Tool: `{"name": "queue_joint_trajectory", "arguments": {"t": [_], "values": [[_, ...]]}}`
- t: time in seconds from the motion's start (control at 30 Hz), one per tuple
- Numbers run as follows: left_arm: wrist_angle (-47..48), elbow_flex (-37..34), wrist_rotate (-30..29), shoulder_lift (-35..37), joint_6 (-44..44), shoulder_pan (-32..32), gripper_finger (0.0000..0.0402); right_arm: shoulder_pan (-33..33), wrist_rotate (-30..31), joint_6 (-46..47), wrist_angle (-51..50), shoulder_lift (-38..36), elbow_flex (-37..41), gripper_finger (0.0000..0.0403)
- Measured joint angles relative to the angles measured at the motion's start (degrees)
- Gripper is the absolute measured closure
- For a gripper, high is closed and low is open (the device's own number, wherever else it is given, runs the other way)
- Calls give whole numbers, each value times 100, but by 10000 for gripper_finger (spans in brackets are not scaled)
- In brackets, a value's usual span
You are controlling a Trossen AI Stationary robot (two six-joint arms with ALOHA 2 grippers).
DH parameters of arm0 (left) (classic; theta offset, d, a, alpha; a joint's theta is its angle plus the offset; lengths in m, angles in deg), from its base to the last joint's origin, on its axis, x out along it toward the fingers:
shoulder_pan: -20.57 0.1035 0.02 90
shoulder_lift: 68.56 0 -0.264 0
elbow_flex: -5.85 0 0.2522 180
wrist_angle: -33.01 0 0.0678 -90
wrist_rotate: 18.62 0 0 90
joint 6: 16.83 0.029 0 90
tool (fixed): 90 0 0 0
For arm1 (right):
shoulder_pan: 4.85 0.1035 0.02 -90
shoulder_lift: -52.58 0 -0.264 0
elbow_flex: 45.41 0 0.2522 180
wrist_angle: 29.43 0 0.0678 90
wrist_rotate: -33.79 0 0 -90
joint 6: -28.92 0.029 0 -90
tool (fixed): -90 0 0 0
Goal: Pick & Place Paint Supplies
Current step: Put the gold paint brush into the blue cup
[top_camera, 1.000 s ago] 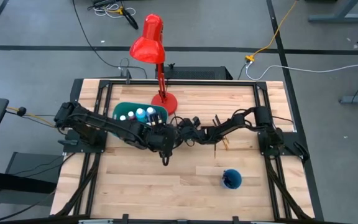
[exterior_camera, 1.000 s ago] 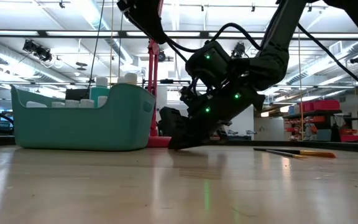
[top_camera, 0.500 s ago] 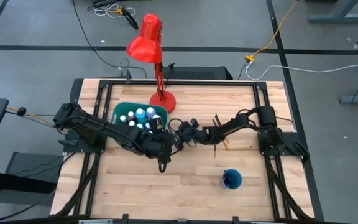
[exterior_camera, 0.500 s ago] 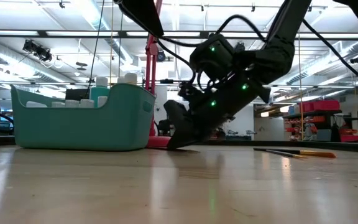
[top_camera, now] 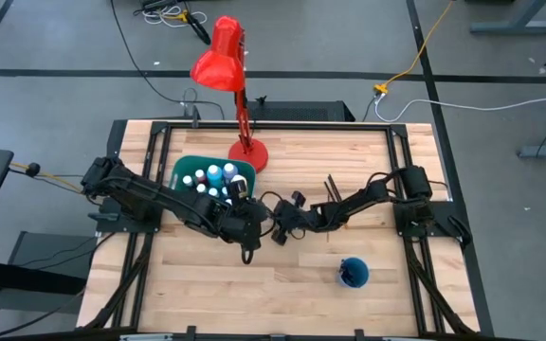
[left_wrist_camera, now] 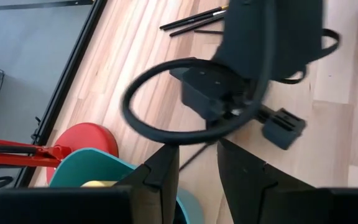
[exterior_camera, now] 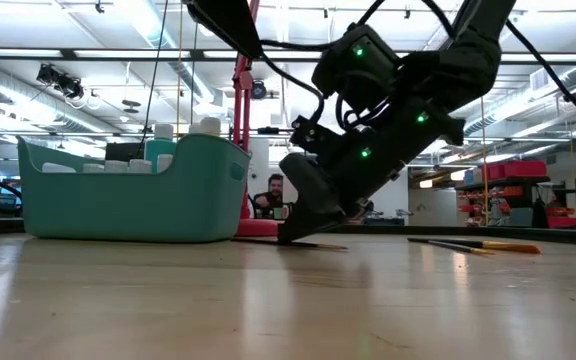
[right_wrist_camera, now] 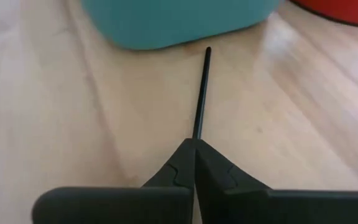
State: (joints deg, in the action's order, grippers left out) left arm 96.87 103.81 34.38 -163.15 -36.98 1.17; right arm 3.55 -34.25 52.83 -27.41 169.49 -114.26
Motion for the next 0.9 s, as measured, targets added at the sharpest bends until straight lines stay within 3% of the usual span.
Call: {"name": "queue_joint_trajectory", "arguments": {"t": [0.2, 0.43, 0.7, 0.9], "values": [[-2, 0, -7, 0, -28, 0, 288, 165, -86, 73, -107, 0, 0, 371], [-9, 0, 15, 0, -55, 0, 288, 512, 708, 371, 183, 14, 310, 315], [-18, 0, 31, 0, -64, 2, 288, 702, 1454, 361, 3214, 863, 1186, 283], [-45, 0, 35, 0, -66, 4, 288, 820, 1751, -364, 3774, 1193, 1172, 291]]}}
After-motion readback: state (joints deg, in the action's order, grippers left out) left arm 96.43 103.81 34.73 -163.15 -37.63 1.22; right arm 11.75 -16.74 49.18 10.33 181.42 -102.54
